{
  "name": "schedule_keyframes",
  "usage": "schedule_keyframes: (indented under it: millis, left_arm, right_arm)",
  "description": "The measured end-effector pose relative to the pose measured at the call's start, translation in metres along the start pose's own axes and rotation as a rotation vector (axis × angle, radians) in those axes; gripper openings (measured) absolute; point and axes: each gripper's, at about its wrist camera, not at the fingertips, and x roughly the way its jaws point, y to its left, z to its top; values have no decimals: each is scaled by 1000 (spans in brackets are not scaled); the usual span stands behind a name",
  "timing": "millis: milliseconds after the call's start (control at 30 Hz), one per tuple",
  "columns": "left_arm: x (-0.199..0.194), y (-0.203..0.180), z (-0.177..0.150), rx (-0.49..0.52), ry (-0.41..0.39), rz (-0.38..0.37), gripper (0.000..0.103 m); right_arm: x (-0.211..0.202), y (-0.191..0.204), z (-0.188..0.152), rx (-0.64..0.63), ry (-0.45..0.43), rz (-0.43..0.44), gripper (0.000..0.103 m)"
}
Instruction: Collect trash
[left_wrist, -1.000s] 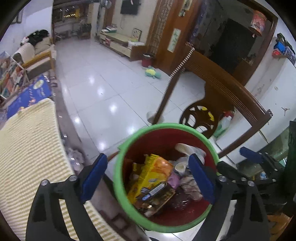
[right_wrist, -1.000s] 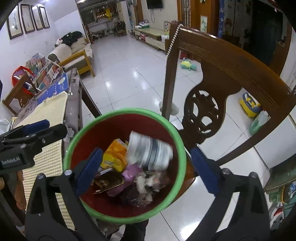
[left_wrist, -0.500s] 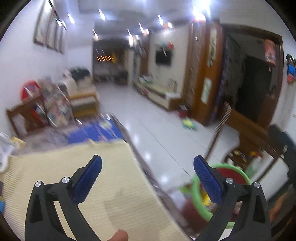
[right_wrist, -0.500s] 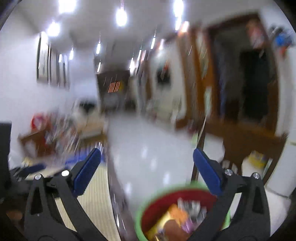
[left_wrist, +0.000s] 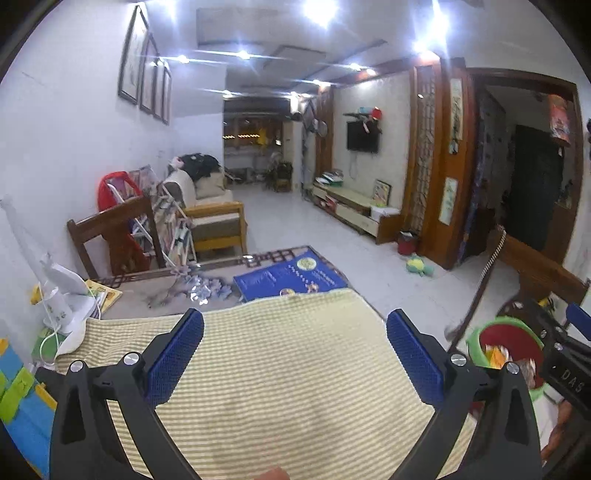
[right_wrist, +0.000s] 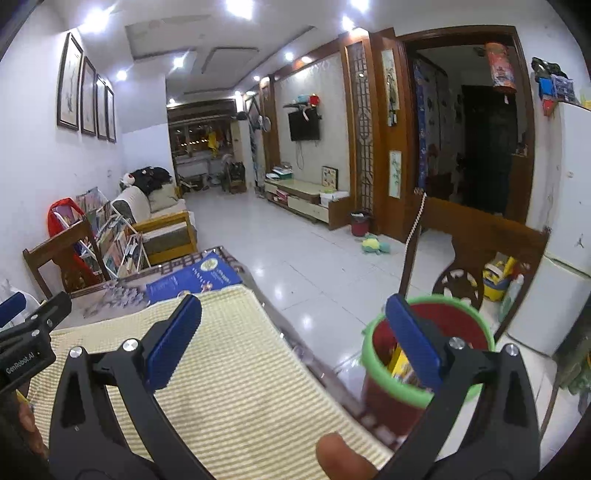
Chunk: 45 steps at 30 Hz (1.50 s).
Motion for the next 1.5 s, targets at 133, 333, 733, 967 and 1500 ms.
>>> schedule_keyframes:
  millis: [133, 333, 733, 967, 1500]
  left_arm:
    - [-7, 24, -10, -7, 21, -6, 95]
    - [-7, 41, -23, -10, 66, -12, 95]
    - [-13, 57, -24, -33, 59, -22, 95]
    - [-14, 62, -25, -53, 59, -16, 95]
    - [-8, 62, -26, -51, 74, -14, 95]
  right_arm:
    - [-13, 21, -10, -33, 16, -33, 98]
    - [-26, 37, -13, -44, -11, -85, 98]
    - [-29, 46, -12, -55, -16, -104, 98]
    - [-26, 47, -13, -49, 2, -101, 98]
    - [-21, 46, -15, -58, 17, -98, 98]
